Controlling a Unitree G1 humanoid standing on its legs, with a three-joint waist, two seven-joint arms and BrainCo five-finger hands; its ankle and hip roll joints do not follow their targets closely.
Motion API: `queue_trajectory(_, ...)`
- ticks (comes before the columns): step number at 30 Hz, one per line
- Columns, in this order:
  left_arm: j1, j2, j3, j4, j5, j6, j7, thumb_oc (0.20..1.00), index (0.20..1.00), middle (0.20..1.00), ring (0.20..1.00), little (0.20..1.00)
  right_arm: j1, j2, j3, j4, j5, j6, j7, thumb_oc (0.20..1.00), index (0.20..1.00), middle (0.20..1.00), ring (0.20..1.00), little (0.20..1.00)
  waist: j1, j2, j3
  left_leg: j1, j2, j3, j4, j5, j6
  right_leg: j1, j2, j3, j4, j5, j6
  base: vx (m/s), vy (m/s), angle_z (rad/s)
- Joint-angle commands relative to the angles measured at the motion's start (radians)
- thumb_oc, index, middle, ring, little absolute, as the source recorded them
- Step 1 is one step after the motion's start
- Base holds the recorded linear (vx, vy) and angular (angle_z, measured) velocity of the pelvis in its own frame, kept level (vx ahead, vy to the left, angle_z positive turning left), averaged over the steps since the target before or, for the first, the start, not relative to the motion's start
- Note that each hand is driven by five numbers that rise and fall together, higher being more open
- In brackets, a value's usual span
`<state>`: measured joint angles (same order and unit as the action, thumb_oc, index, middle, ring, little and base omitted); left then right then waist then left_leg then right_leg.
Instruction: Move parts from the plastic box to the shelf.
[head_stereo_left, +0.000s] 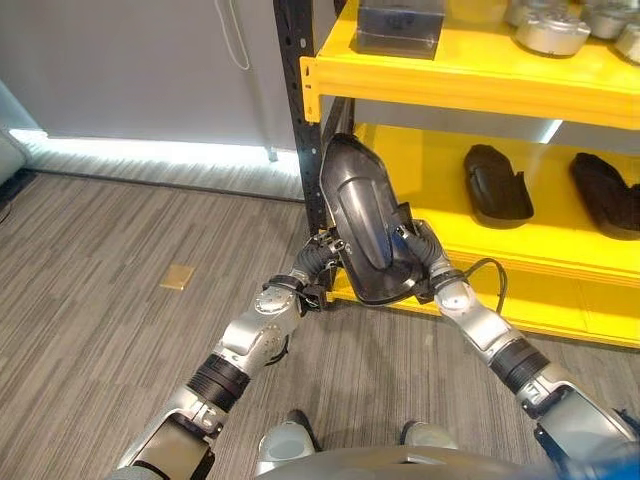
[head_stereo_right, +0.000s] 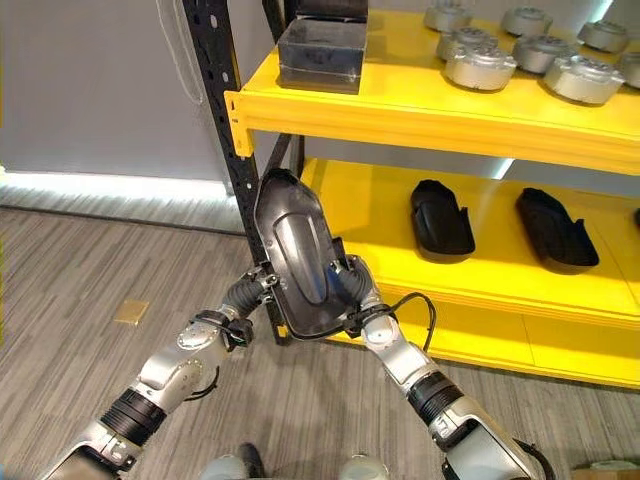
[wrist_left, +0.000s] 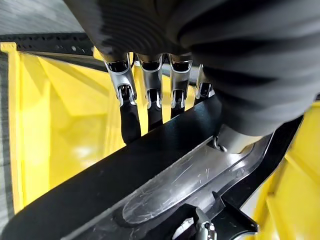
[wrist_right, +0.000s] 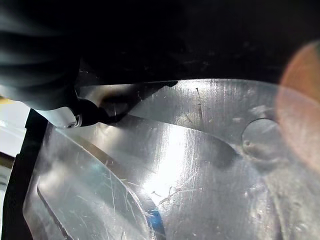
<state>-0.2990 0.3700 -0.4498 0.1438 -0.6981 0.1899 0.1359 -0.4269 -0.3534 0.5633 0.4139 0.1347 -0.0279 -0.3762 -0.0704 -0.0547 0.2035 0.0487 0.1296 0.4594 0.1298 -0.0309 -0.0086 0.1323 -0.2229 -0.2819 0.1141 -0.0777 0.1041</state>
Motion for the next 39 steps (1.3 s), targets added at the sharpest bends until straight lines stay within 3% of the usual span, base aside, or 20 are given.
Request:
queue_trajectory(1,-0.055,-0.125,-0.132,-0.072,-0.049,-0.028,-0.111,0.2,0.2,0.2,0.2,0.2,-0.066,0.062,-0.042,-0.077,0.039,-0.052,-0.072,0.2,0.2,0.2,0.2,0.2,0.016,0.06,-0.038,0.018,0.068,-0.047,-0.068,0.046,-0.028,-0.087,0.118,-0.063,0.199,-0.12,-0.029,0.25,0.323,-0.1)
queue_trajectory(4,-0.063,-0.12,-0.145,-0.073,-0.05,-0.023,-0.099,0.2,0.2,0.2,0.2,0.2,-0.051,0.077,-0.053,-0.084,0.024,-0.044,-0.101,0.2,0.2,0.2,0.2,0.2,0.017,0.067,-0.031,0.03,0.046,-0.047,-0.082,0.035,-0.01,-0.142,0.114,-0.07,0.32,-0.154,-0.009,0.14,0.129,-0.15)
queue_trajectory(7,-0.056,-0.108,-0.14,-0.099,-0.054,-0.001,-0.08,0.2,0.2,0.2,0.2,0.2,-0.041,0.09,-0.062,-0.08,0.0,-0.056,-0.094,0.2,0.2,0.2,0.2,0.2,0.03,0.07,-0.025,0.052,0.021,-0.079,-0.083,0.013,0.007,-0.179,0.041,-0.071,0.33,-0.118,0.023,0.13,-0.125,-0.29)
queue_trajectory(10,-0.064,-0.11,-0.12,-0.131,-0.035,0.039,-0.059,0.2,0.2,0.2,0.2,0.2,-0.04,0.1,-0.077,-0.091,-0.008,-0.059,-0.076,0.2,0.2,0.2,0.2,0.2,0.037,0.054,-0.025,0.047,0.018,-0.082,-0.049,-0.026,0.014,-0.153,-0.095,-0.013,0.104,0.063,0.096,0.15,-0.498,-0.41)
queue_trajectory(12,-0.06,-0.11,-0.111,-0.135,-0.027,0.037,-0.052,0.2,0.2,0.2,0.2,0.2,-0.04,0.108,-0.079,-0.097,-0.025,-0.067,-0.044,0.2,0.2,0.2,0.2,0.2,0.041,0.054,-0.018,0.07,0.04,-0.057,-0.046,-0.046,0.007,-0.178,-0.159,0.009,0.06,0.146,0.116,0.16,-0.497,-0.19)
queue_trajectory(13,-0.056,-0.106,-0.104,-0.136,-0.02,0.033,-0.043,0.2,0.2,0.2,0.2,0.2,-0.042,0.113,-0.077,-0.099,-0.027,-0.073,-0.024,0.2,0.2,0.2,0.2,0.2,0.044,0.056,-0.013,0.085,0.061,-0.039,-0.042,-0.054,-0.003,-0.188,-0.174,0.011,0.052,0.158,0.125,0.21,-0.648,-0.2)
queue_trajectory(14,-0.048,-0.093,-0.089,-0.141,-0.015,0.027,-0.05,0.2,0.2,0.2,0.2,0.2,-0.047,0.113,-0.065,-0.097,-0.03,-0.083,-0.016,0.2,0.2,0.2,0.2,0.2,0.043,0.057,-0.009,0.085,0.101,-0.014,-0.016,-0.052,-0.021,-0.17,-0.153,0.004,0.047,0.119,0.133,0.15,-0.493,-0.22)
queue_trajectory(15,-0.048,-0.093,-0.089,-0.141,-0.015,0.027,-0.05,0.2,0.2,0.2,0.2,0.2,-0.047,0.113,-0.065,-0.097,-0.03,-0.083,-0.016,0.2,0.2,0.2,0.2,0.2,0.043,0.057,-0.009,0.085,0.101,-0.014,-0.016,-0.052,-0.021,-0.17,-0.153,0.004,0.047,0.119,0.133,0.23,-0.709,-0.25)
queue_trajectory(16,-0.021,-0.072,-0.071,-0.163,-0.021,0.006,-0.044,0.2,0.2,0.2,0.2,0.2,-0.058,0.101,-0.049,-0.106,-0.057,-0.093,0.009,0.2,0.2,0.2,0.2,0.2,0.046,0.056,-0.001,0.083,0.149,0.003,0.041,-0.056,-0.044,-0.14,-0.097,-0.011,0.052,0.079,0.102,0.18,-0.554,-0.11)
queue_trajectory(20,-0.004,-0.052,-0.044,-0.186,-0.029,-0.01,-0.046,0.2,0.2,0.2,0.2,0.2,-0.102,0.081,-0.013,-0.107,-0.04,-0.08,0.015,0.2,0.2,0.2,0.2,0.2,0.067,0.049,-0.01,0.021,0.215,-0.026,0.131,-0.058,-0.068,-0.12,-0.028,-0.036,0.079,-0.002,0.035,0.19,-0.482,-0.07)
queue_trajectory(22,-0.008,-0.046,-0.041,-0.156,-0.06,-0.021,-0.02,0.2,0.2,0.2,0.2,0.2,-0.137,0.075,0.008,-0.07,-0.007,-0.076,0.04,0.2,0.2,0.2,0.2,0.2,0.067,0.05,-0.022,0.025,0.221,-0.025,0.147,-0.083,-0.069,-0.089,-0.003,-0.059,0.086,-0.045,0.013,0.31,-0.298,-0.1)
queue_trajectory(25,-0.019,-0.063,-0.048,-0.134,-0.057,-0.023,-0.019,0.2,0.2,0.2,0.2,0.2,-0.156,0.064,0.025,-0.063,0.008,-0.067,0.03,0.2,0.2,0.2,0.2,0.2,0.059,0.043,-0.03,0.009,0.251,0.009,0.21,-0.031,-0.095,-0.043,0.04,-0.081,-0.001,-0.018,-0.011,0.21,-0.194,0.12)
queue_trajectory(28,-0.022,-0.086,-0.054,-0.122,-0.036,-0.026,-0.021,0.2,0.2,0.2,0.2,0.2,-0.178,0.073,0.039,-0.027,0.016,-0.08,0.028,0.2,0.2,0.2,0.2,0.2,0.07,0.051,-0.033,-0.037,0.231,0.011,0.169,0.019,-0.102,-0.018,0.06,-0.116,-0.026,-0.023,-0.03,0.16,-0.015,0.5)
queue_trajectory(32,-0.015,-0.117,-0.065,-0.104,-0.007,-0.054,-0.02,0.2,0.2,0.2,0.2,0.2,-0.182,0.086,0.046,-0.045,-0.004,-0.051,0.008,0.2,0.2,0.2,0.2,0.2,0.065,0.065,-0.041,-0.009,0.236,0.008,0.037,0.113,-0.121,-0.016,0.053,-0.138,-0.036,-0.011,-0.022,0.13,0.226,0.26)
queue_trajectory(34,-0.014,-0.109,-0.059,-0.1,-0.003,-0.05,-0.034,0.2,0.2,0.2,0.2,0.2,-0.187,0.095,0.04,-0.033,-0.014,-0.049,0.013,0.2,0.2,0.2,0.2,0.2,0.068,0.067,-0.043,0.006,0.226,0.007,0.012,0.075,-0.11,-0.031,0.027,-0.147,0.017,-0.033,-0.018,0.14,0.321,0.12)
queue_trajectory(37,-0.024,-0.101,-0.058,-0.085,-0.004,-0.052,-0.062,0.2,0.2,0.2,0.2,0.2,-0.189,0.099,0.033,-0.032,-0.012,-0.046,0.007,0.2,0.2,0.2,0.2,0.2,0.066,0.069,-0.04,0.017,0.196,0.003,0.003,0.053,-0.096,-0.03,0.025,-0.149,0.043,-0.046,-0.017,0.11,0.214,0.25)
queue_trajectory(39,-0.029,-0.093,-0.056,-0.08,-0.016,-0.043,-0.074,0.2,0.2,0.2,0.2,0.2,-0.177,0.098,0.023,-0.029,0.002,-0.044,0.009,0.2,0.2,0.2,0.2,0.2,0.067,0.07,-0.049,0.038,0.136,-0.016,-0.018,0.029,-0.078,-0.023,0.024,-0.139,0.046,-0.045,-0.007,0.24,0.309,0.39)
